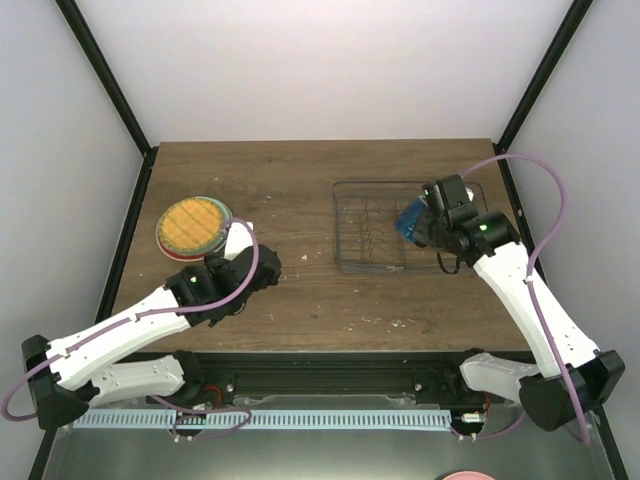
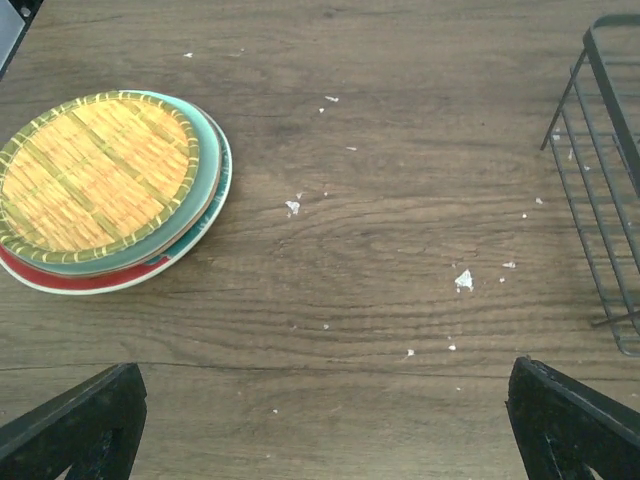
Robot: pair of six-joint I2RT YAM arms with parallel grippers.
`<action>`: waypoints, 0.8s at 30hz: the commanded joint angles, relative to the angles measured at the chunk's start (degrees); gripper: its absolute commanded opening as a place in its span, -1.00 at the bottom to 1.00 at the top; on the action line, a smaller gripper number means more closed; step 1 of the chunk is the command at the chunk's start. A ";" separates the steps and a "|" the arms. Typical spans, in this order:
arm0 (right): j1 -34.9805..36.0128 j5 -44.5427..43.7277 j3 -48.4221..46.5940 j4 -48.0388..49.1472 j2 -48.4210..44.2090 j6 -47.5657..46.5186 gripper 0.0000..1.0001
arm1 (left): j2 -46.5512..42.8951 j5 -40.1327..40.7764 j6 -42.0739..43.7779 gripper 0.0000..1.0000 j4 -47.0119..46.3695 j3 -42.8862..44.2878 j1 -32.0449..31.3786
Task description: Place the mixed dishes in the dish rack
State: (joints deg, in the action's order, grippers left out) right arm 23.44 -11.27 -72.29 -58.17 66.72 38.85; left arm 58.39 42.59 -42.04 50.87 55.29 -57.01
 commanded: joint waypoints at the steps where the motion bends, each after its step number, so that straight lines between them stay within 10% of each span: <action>1: 0.23 -14.24 -0.24 -6.23 -1.54 8.21 -0.99 | 2.19 -1.70 0.45 1.00 4.83 3.30 0.21; 24: 0.18 -32.95 9.84 -13.60 7.49 28.23 -0.99 | -3.47 -11.79 7.76 1.00 -5.46 -4.83 0.26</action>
State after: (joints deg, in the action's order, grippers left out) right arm 23.44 -38.61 -63.13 -68.73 73.19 63.02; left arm 55.68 32.03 -36.29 47.86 51.13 -56.99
